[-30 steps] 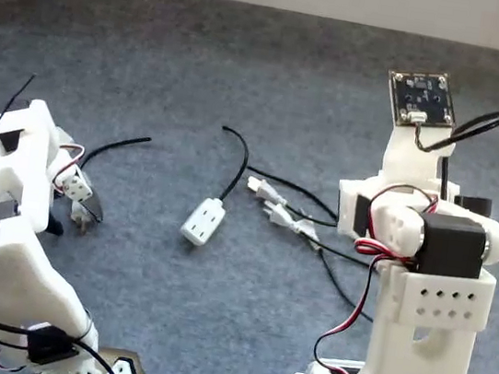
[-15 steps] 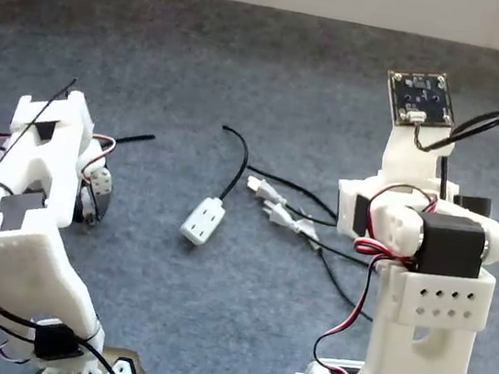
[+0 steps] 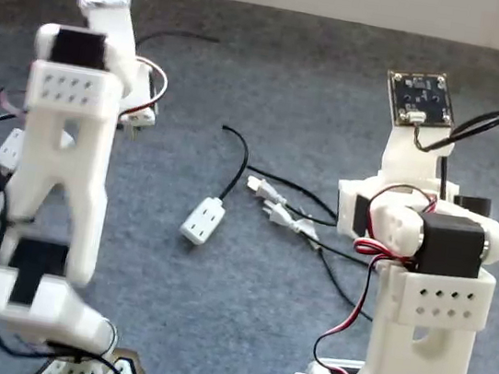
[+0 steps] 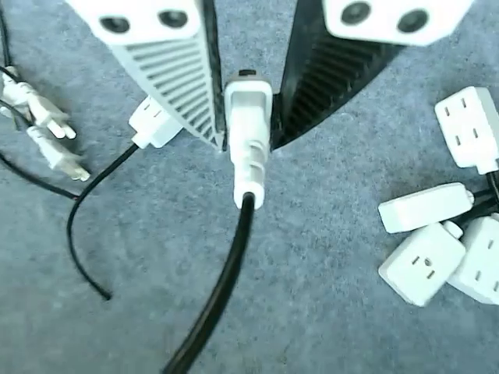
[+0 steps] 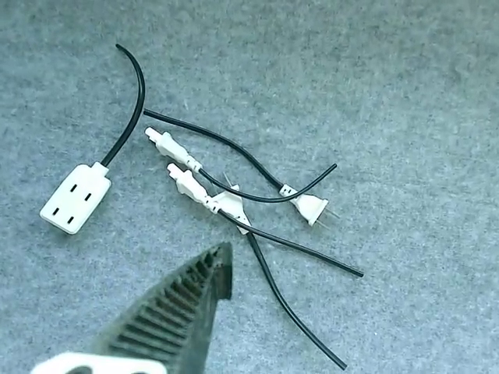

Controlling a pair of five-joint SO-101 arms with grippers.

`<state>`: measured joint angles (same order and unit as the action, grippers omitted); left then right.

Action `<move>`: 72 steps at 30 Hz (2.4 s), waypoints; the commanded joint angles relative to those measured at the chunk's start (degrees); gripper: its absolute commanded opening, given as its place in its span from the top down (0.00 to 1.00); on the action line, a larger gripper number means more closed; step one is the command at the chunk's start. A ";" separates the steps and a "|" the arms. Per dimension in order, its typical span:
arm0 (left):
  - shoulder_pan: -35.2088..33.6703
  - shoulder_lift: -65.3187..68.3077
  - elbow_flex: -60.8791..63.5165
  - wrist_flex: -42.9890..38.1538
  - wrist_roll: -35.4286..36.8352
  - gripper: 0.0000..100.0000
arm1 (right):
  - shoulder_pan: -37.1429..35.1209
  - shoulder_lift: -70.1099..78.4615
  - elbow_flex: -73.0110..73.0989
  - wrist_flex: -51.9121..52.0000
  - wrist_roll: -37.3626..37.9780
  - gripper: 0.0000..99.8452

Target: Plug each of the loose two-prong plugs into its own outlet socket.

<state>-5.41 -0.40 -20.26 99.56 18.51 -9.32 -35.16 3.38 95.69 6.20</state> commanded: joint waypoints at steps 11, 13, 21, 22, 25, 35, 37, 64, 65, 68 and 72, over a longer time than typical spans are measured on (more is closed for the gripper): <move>3.91 -48.57 50.68 -40.35 29.10 0.99 | -1.45 -0.75 2.95 2.59 0.62 0.42; 6.20 -55.25 60.88 -51.96 35.25 0.99 | -3.47 -0.31 5.14 2.33 0.62 0.42; 16.66 -82.15 100.44 -93.71 51.25 0.99 | -10.07 -0.31 12.00 0.57 0.44 0.42; 18.07 -84.97 104.40 -97.67 51.25 0.99 | -10.59 -0.31 12.18 0.57 0.35 0.42; 22.11 -92.09 114.07 -107.08 51.34 0.99 | -12.62 -0.22 12.79 0.66 0.35 0.42; 29.85 -102.55 117.49 -102.59 51.43 0.99 | -17.10 -0.22 17.98 -8.48 0.35 0.84; 30.81 -102.99 117.49 -102.51 51.43 0.99 | -18.59 -0.22 18.77 -11.82 0.35 0.92; 8.13 -103.52 117.41 -55.65 -4.57 0.99 | -6.90 -0.13 33.71 -31.43 -7.30 0.99; 7.52 -103.52 117.41 -52.57 -6.95 0.99 | -6.99 -0.13 33.80 -31.87 -7.30 0.99; 4.70 -103.52 116.97 -44.31 -11.78 0.99 | -6.90 -0.13 35.38 -32.31 -7.30 0.99; -1.80 -103.34 115.65 -37.89 -14.95 0.91 | -6.90 -0.13 39.87 -36.26 -7.38 0.99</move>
<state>-1.45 -103.16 96.13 55.96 6.55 -16.97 -35.08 41.54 62.55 -0.40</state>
